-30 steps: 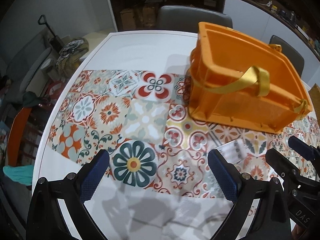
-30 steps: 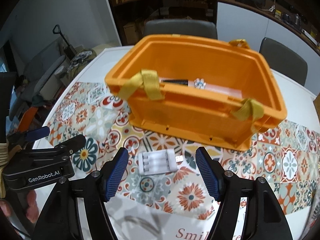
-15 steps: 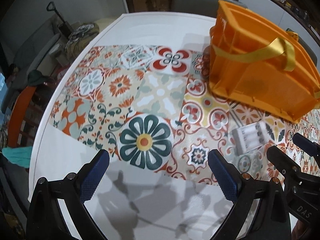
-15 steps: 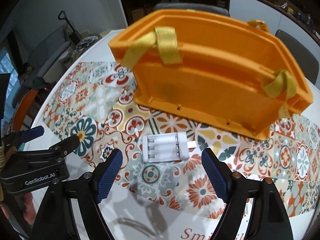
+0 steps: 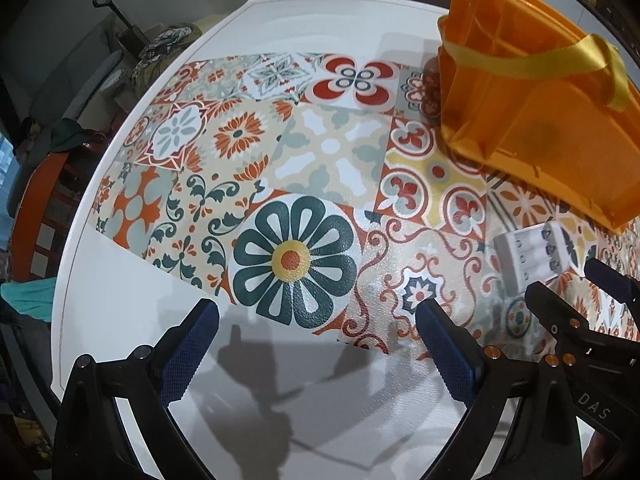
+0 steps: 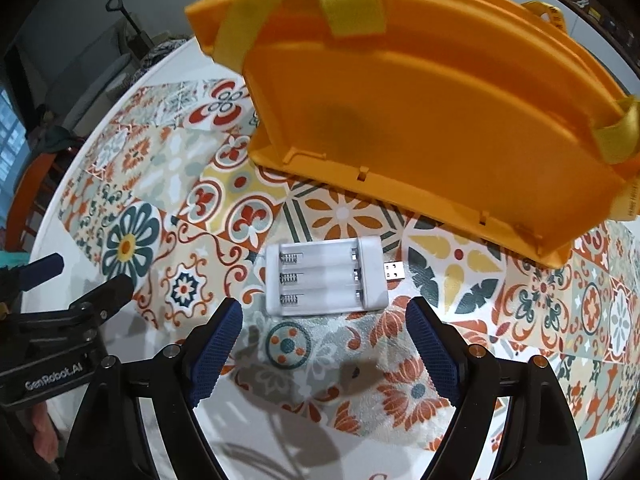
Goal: Organize rigid objects
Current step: 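Lower the right tool over the white battery charger and close on it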
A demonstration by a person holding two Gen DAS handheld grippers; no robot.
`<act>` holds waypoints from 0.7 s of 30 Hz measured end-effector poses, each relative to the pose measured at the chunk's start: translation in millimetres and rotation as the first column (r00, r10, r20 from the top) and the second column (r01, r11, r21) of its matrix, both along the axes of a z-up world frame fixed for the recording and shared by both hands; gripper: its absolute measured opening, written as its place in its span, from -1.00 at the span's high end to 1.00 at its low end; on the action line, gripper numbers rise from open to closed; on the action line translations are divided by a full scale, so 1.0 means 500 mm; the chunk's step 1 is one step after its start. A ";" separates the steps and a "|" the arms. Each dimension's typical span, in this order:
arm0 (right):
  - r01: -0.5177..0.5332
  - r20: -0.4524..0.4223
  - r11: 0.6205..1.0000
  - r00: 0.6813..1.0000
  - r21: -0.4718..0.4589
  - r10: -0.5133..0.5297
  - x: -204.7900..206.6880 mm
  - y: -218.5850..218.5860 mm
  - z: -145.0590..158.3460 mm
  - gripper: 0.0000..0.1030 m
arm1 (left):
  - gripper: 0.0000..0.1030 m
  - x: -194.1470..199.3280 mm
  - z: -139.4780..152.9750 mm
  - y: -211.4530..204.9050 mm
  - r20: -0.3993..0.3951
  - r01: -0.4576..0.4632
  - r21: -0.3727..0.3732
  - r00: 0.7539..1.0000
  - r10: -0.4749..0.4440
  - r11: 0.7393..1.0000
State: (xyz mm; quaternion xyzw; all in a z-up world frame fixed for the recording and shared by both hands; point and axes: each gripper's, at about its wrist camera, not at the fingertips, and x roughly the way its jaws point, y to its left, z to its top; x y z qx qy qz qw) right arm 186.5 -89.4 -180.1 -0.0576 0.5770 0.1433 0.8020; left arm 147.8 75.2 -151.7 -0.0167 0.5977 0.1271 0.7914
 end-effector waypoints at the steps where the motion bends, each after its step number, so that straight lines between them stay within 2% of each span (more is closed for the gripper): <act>1: -0.003 -0.003 1.000 1.000 -0.005 0.003 0.003 0.003 -0.007 -0.63 | -0.95 0.001 -0.004 0.001 -0.004 -0.003 0.001 1.000 0.003 1.000; 21: -0.011 -0.012 0.999 1.000 -0.044 0.010 0.036 0.033 -0.059 -0.59 | -0.95 0.019 -0.043 0.003 -0.044 -0.009 0.016 0.999 0.009 1.000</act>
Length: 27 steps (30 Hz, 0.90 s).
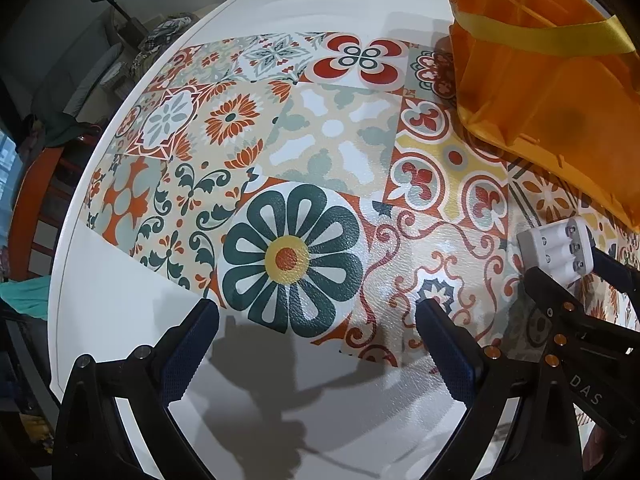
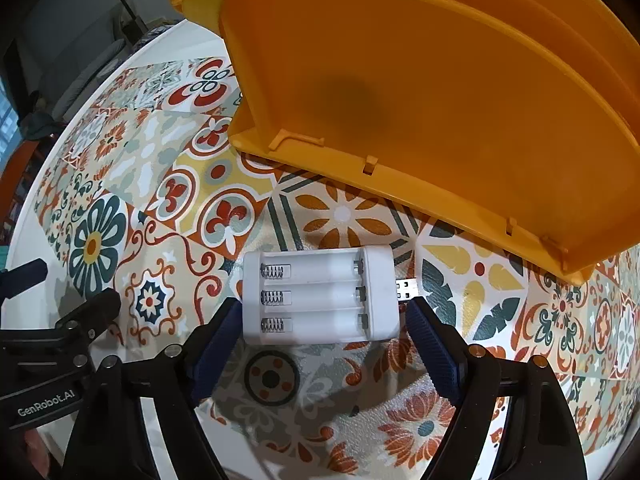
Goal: Organize rigid objects
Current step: 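Lower the right tool over the white battery charger and close on it, then lift the battery charger with the right tool and carry it over the crate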
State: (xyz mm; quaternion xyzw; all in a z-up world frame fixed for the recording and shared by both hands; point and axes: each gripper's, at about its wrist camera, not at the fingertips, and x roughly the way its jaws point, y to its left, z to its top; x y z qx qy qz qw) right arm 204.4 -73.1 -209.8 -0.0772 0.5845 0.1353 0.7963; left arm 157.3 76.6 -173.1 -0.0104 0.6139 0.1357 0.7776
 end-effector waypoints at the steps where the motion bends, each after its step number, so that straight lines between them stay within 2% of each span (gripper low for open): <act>1: -0.001 -0.004 1.000 1.000 0.003 0.001 0.001 0.001 -0.003 -0.52 | -0.95 0.000 0.000 -0.001 0.000 0.000 0.000 1.000 0.000 1.000; 12: 0.010 0.004 1.000 1.000 0.001 -0.010 -0.007 -0.008 0.006 -0.49 | -0.95 -0.003 0.011 -0.010 0.012 0.027 0.010 1.000 -0.027 1.000; 27: 0.074 0.065 0.997 0.995 0.003 -0.074 -0.049 -0.058 0.083 -0.49 | -0.95 -0.016 0.060 -0.032 0.065 0.080 -0.006 0.995 -0.079 0.997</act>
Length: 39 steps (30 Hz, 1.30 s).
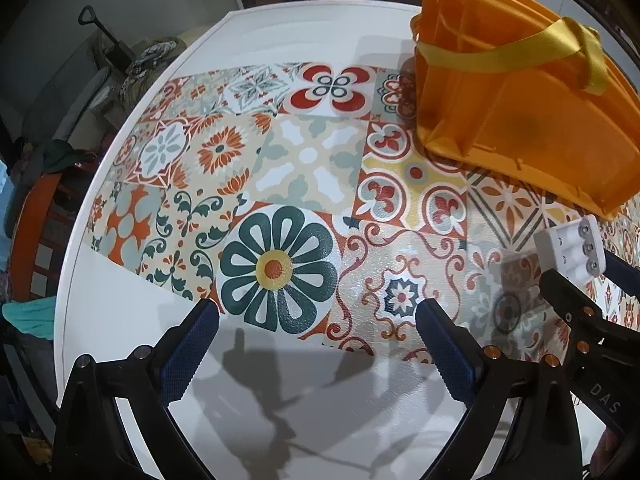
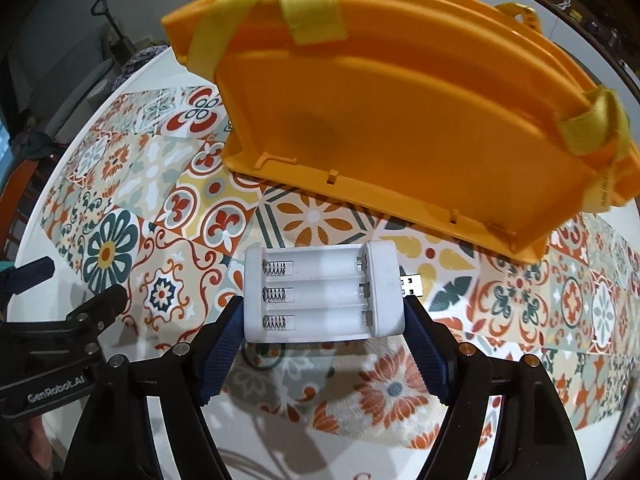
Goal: Organize rigid objects
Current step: 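Lift the battery charger with the right tool and carry it over the crate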
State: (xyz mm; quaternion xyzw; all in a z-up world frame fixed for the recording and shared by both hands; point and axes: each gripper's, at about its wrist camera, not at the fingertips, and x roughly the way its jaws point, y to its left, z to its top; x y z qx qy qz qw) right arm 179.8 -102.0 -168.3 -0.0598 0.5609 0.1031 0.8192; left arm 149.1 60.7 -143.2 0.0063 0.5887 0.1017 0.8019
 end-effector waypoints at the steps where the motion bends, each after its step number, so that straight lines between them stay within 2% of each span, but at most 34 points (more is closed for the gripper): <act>1: 0.004 0.002 1.000 1.000 -0.001 -0.004 -0.003 -0.002 0.005 -0.49 | -0.95 -0.001 0.004 -0.002 0.005 0.006 0.000 1.000 -0.006 1.000; 17: 0.077 0.061 0.995 0.995 0.066 -0.081 -0.032 -0.051 0.108 -0.49 | -0.95 -0.001 0.097 -0.027 0.096 0.069 -0.057 0.993 -0.063 0.996; 35: 0.160 0.163 0.985 0.972 0.066 -0.169 -0.033 -0.095 0.216 -0.49 | -0.95 0.029 0.196 -0.075 0.205 0.153 -0.016 0.968 -0.146 0.988; 39: 0.172 0.184 0.983 0.966 0.067 -0.181 -0.025 -0.103 0.233 -0.49 | -0.95 0.040 0.211 -0.084 0.221 0.163 -0.026 0.963 -0.154 0.986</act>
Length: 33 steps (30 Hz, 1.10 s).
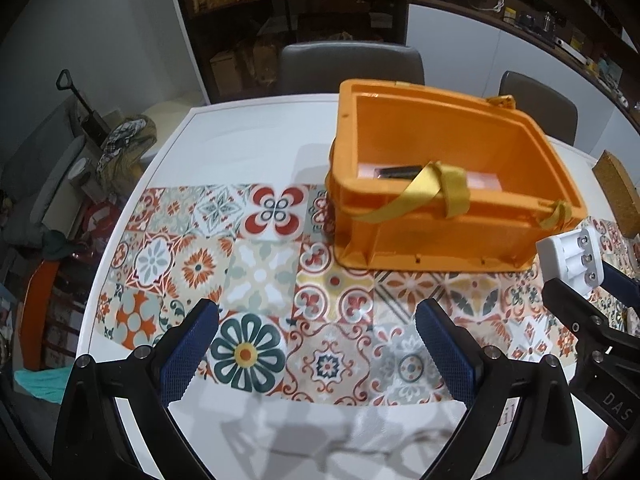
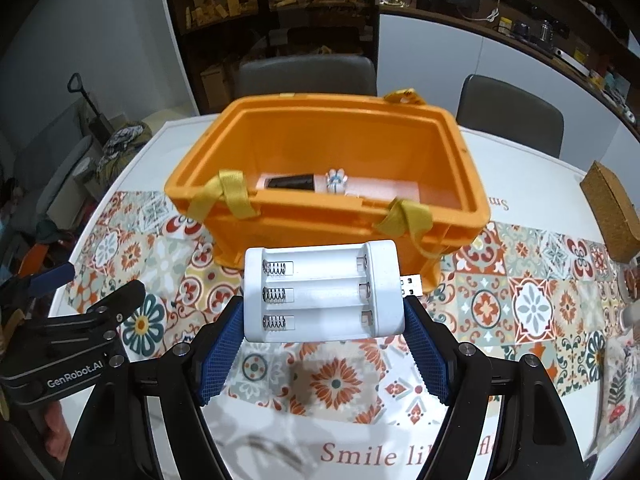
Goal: Organize rigid objects
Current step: 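Lift the battery charger with the right tool and carry it over the crate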
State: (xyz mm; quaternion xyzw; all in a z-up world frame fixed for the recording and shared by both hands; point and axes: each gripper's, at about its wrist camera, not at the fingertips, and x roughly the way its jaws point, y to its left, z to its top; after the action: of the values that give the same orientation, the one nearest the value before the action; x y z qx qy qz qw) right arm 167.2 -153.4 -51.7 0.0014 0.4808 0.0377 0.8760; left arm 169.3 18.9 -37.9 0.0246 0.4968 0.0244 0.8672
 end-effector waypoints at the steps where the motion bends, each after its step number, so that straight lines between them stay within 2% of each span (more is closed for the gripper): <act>1: 0.004 0.006 1.000 1.000 0.002 -0.004 0.003 -0.003 0.004 -0.49 | -0.95 0.003 0.004 -0.003 0.004 0.005 -0.002 1.000 -0.005 1.000; 18: 0.061 0.067 0.998 0.996 -0.002 -0.060 0.065 -0.032 0.052 -0.49 | -0.95 0.066 0.074 -0.036 0.090 0.027 0.009 0.996 -0.028 1.000; 33: 0.058 0.102 0.998 0.993 -0.034 -0.054 0.137 -0.028 0.078 -0.49 | -0.95 0.130 0.095 -0.033 0.115 0.017 0.030 0.993 -0.021 0.999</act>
State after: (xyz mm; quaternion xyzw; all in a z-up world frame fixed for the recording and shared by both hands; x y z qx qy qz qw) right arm 235.8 -167.5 -12.6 -0.0030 0.4364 0.0043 0.8997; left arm 234.4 2.2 9.4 0.0406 0.4452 0.0247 0.8942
